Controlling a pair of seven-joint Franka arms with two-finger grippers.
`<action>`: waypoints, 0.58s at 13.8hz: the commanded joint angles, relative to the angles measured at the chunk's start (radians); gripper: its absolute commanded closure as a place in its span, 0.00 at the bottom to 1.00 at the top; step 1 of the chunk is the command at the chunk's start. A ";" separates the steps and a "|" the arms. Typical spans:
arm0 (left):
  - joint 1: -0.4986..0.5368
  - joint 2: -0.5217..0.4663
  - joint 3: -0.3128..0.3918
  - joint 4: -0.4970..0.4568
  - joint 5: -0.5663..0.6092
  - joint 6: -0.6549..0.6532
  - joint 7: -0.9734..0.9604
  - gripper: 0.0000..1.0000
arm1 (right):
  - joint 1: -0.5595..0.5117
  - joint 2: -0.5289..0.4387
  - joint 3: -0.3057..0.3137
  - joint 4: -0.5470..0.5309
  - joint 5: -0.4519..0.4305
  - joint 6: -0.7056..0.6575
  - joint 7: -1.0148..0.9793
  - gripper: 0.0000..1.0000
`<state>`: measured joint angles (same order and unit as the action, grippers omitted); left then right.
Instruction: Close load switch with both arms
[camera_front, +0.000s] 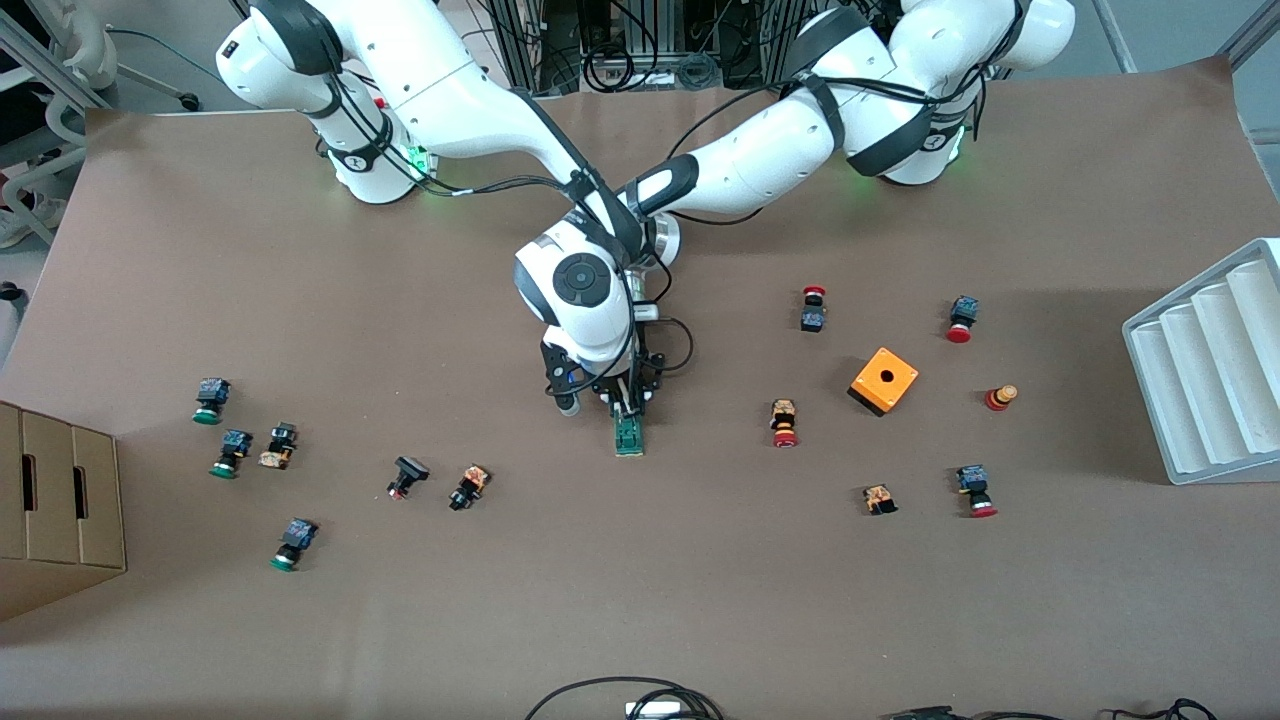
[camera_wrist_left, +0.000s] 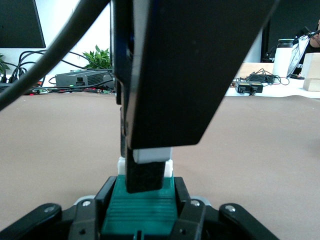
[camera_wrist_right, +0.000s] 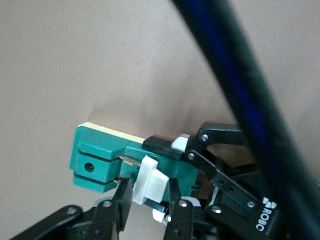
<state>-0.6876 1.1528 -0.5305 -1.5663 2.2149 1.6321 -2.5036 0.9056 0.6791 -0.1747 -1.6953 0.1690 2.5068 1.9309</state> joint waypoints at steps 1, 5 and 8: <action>-0.003 0.024 -0.002 0.034 0.025 -0.005 0.008 0.52 | 0.002 -0.021 -0.008 -0.027 -0.036 0.049 0.019 0.68; -0.004 0.024 -0.003 0.034 0.025 -0.003 0.008 0.51 | -0.005 -0.016 -0.008 -0.023 -0.036 0.064 0.019 0.71; -0.003 0.024 -0.002 0.032 0.026 -0.002 0.009 0.51 | -0.008 -0.015 -0.008 -0.020 -0.034 0.069 0.019 0.72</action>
<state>-0.6874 1.1531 -0.5305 -1.5658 2.2149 1.6322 -2.5036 0.9064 0.6703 -0.1737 -1.7072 0.1685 2.5118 1.9361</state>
